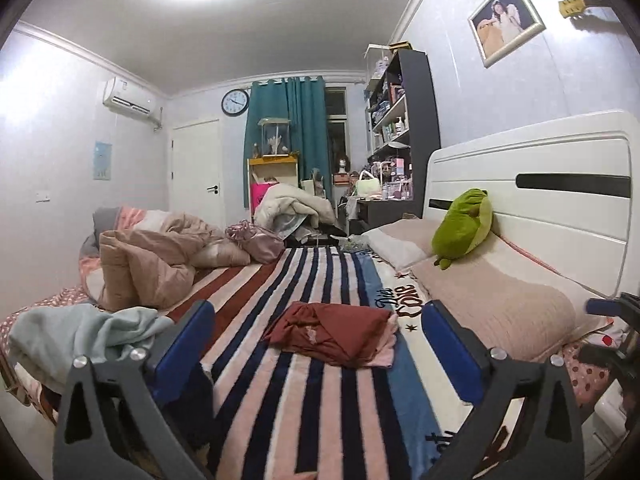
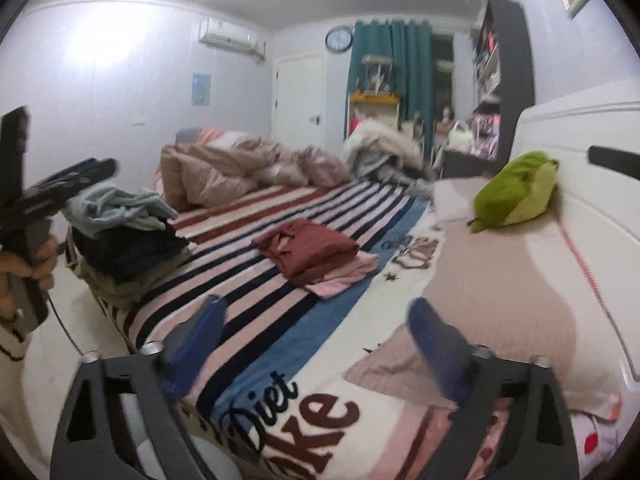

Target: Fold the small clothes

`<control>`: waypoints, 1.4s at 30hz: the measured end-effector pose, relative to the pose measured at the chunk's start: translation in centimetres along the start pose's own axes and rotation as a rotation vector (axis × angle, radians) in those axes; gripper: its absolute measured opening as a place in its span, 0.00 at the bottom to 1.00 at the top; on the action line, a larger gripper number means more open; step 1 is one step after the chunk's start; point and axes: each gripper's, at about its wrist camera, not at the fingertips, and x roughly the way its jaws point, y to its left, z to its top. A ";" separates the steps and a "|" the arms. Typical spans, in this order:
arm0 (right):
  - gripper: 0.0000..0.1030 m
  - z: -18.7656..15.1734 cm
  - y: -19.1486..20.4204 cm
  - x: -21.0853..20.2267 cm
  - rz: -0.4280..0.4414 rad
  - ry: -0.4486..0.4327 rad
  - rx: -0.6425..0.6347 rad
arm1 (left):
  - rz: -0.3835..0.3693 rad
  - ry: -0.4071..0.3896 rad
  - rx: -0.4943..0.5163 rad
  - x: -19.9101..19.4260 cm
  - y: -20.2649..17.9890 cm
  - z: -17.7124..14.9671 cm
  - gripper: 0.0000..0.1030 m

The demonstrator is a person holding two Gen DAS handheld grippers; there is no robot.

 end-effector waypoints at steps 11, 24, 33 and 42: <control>1.00 -0.6 2.7 -2.6 -0.072 -0.066 -0.002 | -0.046 0.042 0.000 -0.3 -1.3 -1.1 0.99; 1.00 0.1 3.3 -2.2 -0.040 -0.086 0.012 | -0.026 0.040 -0.005 -0.4 -1.1 -1.5 0.99; 1.00 0.3 3.3 -2.1 -0.028 -0.092 0.021 | -0.024 0.041 -0.007 -0.5 -0.9 -1.5 0.99; 1.00 0.4 3.6 -2.1 -0.018 -0.092 0.024 | -0.018 0.038 -0.014 -0.7 -0.6 -1.7 0.99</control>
